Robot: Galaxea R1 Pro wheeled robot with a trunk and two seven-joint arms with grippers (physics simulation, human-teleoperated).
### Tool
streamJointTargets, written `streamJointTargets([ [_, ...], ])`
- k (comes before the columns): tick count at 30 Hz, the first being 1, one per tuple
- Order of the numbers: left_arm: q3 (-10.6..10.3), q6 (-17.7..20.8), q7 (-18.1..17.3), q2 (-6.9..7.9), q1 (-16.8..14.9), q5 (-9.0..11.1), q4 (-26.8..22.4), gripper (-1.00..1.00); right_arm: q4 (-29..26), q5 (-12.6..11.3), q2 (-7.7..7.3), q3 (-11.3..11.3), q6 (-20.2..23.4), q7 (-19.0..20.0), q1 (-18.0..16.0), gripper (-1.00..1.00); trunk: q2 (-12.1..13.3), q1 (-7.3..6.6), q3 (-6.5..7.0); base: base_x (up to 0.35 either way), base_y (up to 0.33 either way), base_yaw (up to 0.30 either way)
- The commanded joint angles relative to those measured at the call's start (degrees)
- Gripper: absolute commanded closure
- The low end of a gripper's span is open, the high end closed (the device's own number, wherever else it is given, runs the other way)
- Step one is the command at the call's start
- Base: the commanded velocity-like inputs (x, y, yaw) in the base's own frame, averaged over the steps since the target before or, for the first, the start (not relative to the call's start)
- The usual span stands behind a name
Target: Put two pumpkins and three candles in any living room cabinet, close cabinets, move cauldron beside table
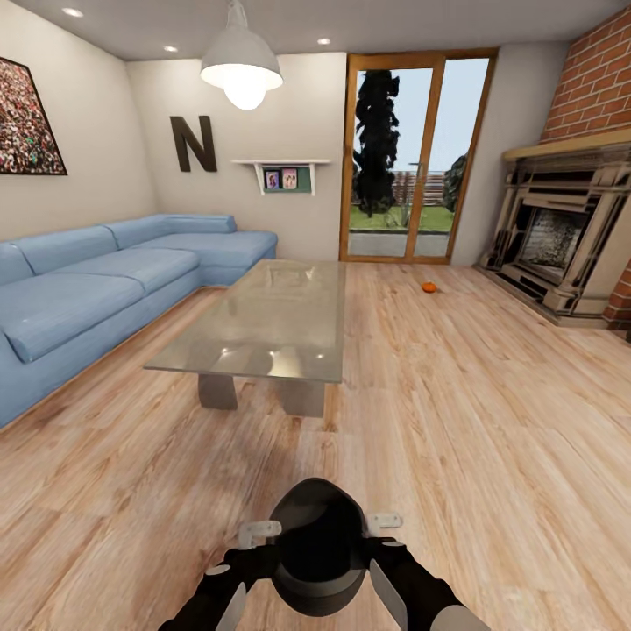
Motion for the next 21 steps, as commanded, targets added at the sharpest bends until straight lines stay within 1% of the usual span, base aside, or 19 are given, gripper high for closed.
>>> streamJointTargets([
  [1, -0.3, 0.3, 0.4, 0.04, 0.0, 0.6, -0.1, -1.0, -0.1, -0.6, -0.05, 0.5, 0.3, -0.5, 0.0, -1.0, 0.0, -0.01, -0.06, 0.0, 0.0, 0.0],
  [12, -0.5, 0.2, 0.4, 0.01, 0.0, 0.5, -0.1, -1.0, -0.2, -0.6, -0.05, 0.5, 0.3, -0.5, 0.0, -1.0, 0.0, -0.01, -0.06, 0.002, 0.0, 0.0],
  [16, -0.6, 0.2, 0.4, 0.01, 0.0, 0.5, -0.1, -1.0, -0.2, -0.6, -0.05, 0.5, 0.3, -0.5, 0.0, -1.0, 0.0, -0.01, -0.06, 0.098, 0.024, 0.0],
  [21, -0.6, 0.2, 0.4, 0.01, 0.0, 0.5, -0.1, -1.0, -0.2, -0.6, -0.05, 0.5, 0.3, -0.5, 0.0, -1.0, 0.0, -0.01, -0.06, 0.031, 0.004, 0.0],
])
